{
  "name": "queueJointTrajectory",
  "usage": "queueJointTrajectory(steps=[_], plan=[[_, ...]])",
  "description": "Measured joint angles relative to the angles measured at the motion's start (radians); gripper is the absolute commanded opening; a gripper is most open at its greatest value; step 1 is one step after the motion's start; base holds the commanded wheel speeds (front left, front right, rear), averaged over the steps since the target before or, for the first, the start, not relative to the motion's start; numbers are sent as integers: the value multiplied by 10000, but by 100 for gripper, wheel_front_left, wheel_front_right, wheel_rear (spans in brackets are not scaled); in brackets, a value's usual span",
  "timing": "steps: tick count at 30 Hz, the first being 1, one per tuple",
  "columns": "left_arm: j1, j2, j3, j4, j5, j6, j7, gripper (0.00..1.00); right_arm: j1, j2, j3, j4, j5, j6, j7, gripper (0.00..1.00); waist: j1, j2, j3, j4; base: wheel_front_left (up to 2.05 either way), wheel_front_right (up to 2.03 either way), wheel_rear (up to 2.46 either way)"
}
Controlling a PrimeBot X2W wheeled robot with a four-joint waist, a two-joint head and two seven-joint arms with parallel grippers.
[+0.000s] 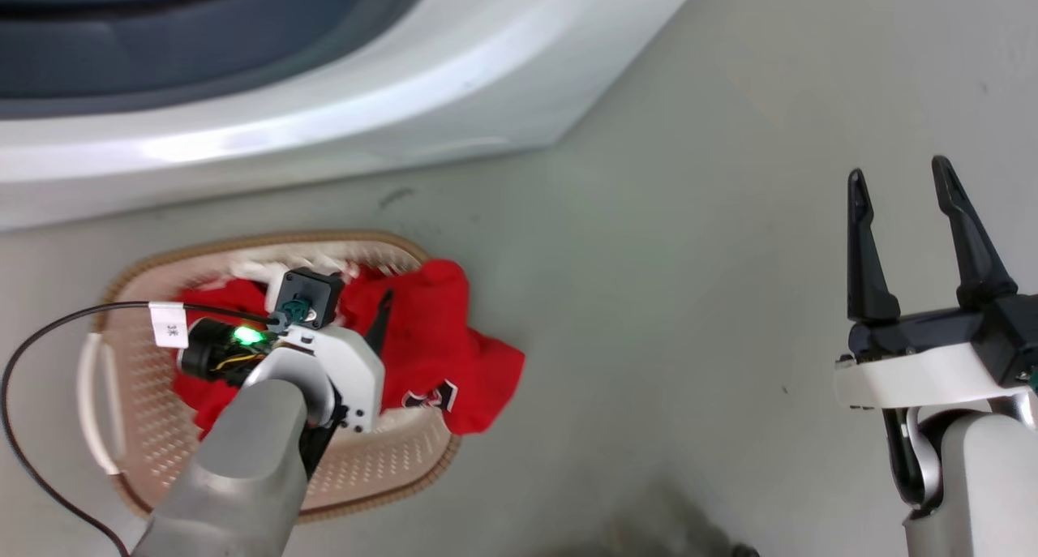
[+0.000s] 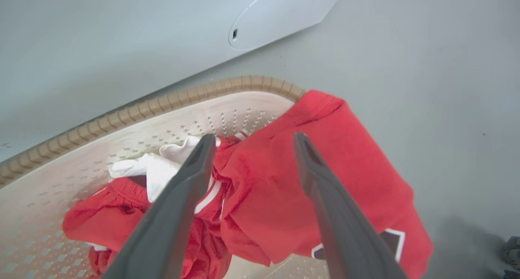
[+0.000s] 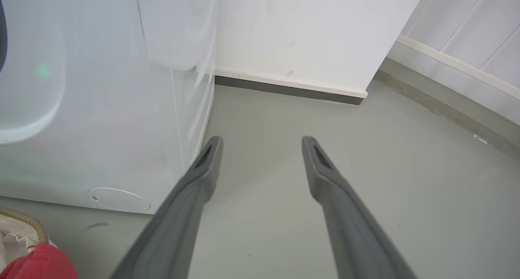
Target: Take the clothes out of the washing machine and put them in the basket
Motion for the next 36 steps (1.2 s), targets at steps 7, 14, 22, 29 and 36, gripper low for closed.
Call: queueJointTrajectory(steps=[7, 14, 22, 29, 36], plan=[[957, 115, 982, -2905, 6, 77, 0, 100, 379, 0, -341, 130, -339, 0, 0, 100, -1, 0, -1485, 615, 0, 0, 0], [2268, 226, 2155, -5806, 637, 364, 0, 100, 830, 0, -476, 268, -616, 0, 0, 100, -2, 0, -2839, 1454, 0, 0, 0], [4223, 94, 3618, -8527, 1492, 867, -2, 100, 1471, 0, -468, 219, -635, 0, 0, 100, -3, 0, -4212, 2315, 0, 0, 0], [6055, -290, 4343, -10101, 2301, 1147, -2, 100, 2070, -2, -330, 180, -336, 0, 2, 100, -4, 0, -5207, 2734, 0, 0, 0], [7303, -652, 4815, -10709, 2801, 1337, -2, 100, 2590, -2, -217, -4, 35, 0, 0, 100, -3, 1, -5947, 2772, 0, 0, 0]])
